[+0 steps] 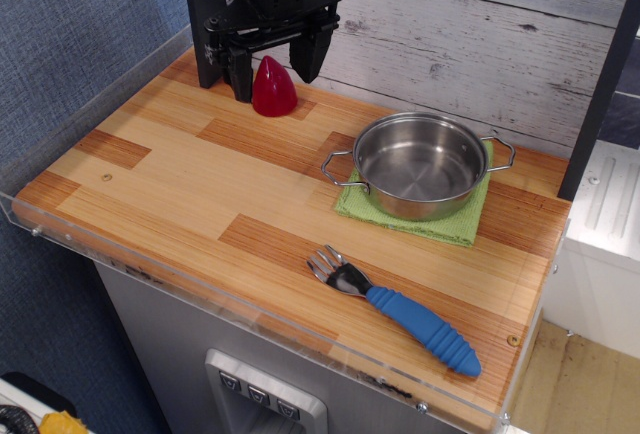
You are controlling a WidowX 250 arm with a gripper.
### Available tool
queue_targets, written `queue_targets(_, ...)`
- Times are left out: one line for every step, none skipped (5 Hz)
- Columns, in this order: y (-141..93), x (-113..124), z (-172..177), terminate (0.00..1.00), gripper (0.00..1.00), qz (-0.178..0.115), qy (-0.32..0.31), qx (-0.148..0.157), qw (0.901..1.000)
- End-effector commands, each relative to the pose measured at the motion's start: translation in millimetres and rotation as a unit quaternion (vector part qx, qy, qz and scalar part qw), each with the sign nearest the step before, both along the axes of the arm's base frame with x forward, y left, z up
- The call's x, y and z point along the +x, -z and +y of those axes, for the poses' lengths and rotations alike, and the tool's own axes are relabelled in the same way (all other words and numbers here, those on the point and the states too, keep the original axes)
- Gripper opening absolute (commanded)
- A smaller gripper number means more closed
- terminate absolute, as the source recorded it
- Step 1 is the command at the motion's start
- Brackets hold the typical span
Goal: Move the fork to the bottom-left corner of the table.
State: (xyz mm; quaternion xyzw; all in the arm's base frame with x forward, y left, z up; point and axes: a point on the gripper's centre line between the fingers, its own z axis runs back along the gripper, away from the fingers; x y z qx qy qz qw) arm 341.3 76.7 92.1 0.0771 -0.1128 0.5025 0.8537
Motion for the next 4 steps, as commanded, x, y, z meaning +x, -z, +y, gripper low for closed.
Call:
queue_targets(0.0, 0.0, 0.0, 0.00, 1.00, 0.000, 0.000, 0.000, 1.0000)
queue_targets(-0.5, -15.2, -15.9, 0.00, 1.00, 0.003, -0.031, -0.014, 0.9994)
queue_targets(-6.1, -31.3, -37.6, 0.00, 1.00, -0.003, -0.050, -0.010, 0.9987)
queue_targets(-11.2, -45.4, -64.8, 0.00, 1.00, -0.018, -0.083, -0.030, 0.9959)
